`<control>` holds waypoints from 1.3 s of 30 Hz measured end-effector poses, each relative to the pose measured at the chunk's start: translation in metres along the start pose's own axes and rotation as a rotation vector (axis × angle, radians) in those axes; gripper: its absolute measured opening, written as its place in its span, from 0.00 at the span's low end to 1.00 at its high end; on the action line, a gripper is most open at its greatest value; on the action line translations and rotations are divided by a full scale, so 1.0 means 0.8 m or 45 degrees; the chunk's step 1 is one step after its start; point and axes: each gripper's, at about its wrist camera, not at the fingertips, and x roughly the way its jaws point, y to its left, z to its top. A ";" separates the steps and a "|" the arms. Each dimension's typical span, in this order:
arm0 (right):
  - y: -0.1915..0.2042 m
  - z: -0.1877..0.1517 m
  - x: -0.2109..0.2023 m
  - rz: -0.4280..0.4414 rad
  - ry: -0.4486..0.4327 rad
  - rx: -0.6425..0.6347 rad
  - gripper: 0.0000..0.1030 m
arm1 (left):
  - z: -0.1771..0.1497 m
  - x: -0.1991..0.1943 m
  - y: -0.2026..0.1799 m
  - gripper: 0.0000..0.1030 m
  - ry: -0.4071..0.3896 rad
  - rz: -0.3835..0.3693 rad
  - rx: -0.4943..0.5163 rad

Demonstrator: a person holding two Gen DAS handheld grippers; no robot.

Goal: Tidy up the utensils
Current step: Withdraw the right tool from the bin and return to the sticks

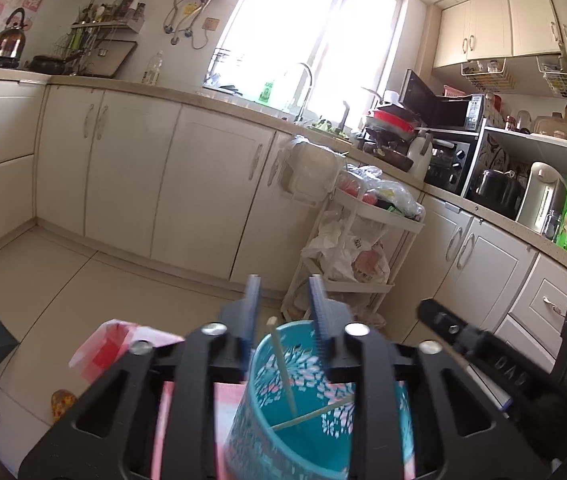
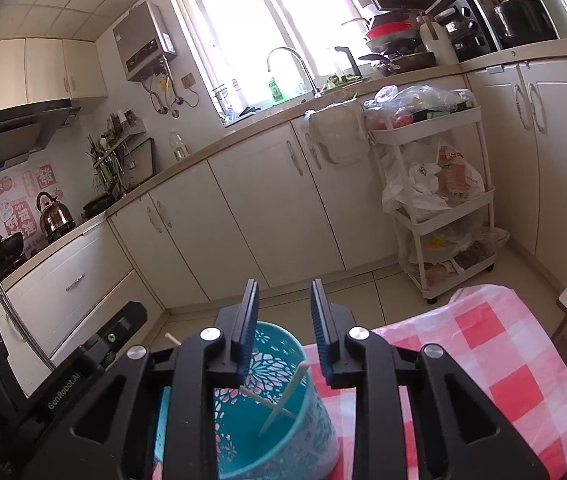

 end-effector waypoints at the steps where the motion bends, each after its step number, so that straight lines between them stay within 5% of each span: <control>1: -0.006 -0.002 -0.013 -0.007 0.011 0.017 0.32 | -0.003 -0.010 0.002 0.48 0.006 0.018 -0.008; 3: -0.015 -0.009 -0.037 -0.031 0.027 0.032 0.39 | -0.009 -0.032 0.006 0.63 0.021 0.053 -0.018; 6: -0.027 -0.033 -0.074 -0.045 0.088 0.038 0.41 | -0.024 -0.061 0.012 0.70 0.082 0.115 -0.005; 18: -0.038 -0.185 -0.098 -0.108 0.561 -0.058 0.41 | -0.143 -0.120 0.013 0.73 0.407 0.213 0.098; 39: -0.029 -0.217 -0.080 -0.165 0.672 -0.169 0.41 | -0.179 -0.118 0.021 0.77 0.518 0.333 0.123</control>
